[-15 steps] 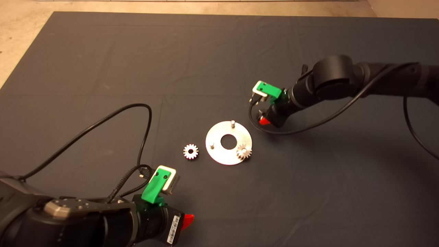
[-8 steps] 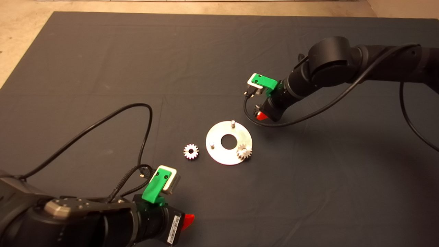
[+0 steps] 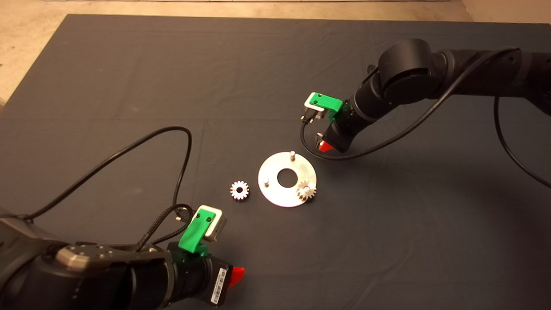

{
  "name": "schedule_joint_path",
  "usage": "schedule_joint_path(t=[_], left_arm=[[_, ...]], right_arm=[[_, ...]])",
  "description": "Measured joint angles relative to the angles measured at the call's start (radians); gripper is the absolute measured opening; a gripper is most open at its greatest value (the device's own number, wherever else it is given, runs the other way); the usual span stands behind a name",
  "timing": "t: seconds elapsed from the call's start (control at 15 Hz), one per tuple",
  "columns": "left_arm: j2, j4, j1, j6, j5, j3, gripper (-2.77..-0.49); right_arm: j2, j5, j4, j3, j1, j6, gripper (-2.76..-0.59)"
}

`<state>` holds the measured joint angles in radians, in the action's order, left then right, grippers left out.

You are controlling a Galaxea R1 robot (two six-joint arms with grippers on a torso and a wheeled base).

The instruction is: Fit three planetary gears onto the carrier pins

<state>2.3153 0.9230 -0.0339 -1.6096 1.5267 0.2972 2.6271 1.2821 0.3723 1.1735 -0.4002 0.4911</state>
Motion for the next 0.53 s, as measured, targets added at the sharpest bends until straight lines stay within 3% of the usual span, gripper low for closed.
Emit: schedule_joint_path(t=[0.53], left_arm=[[-0.003,-0.001,0.000,0.000,0.000,0.000,-1.51]], right_arm=[[0.050,-0.010,-0.008,0.000,-0.004,0.000,-2.34]])
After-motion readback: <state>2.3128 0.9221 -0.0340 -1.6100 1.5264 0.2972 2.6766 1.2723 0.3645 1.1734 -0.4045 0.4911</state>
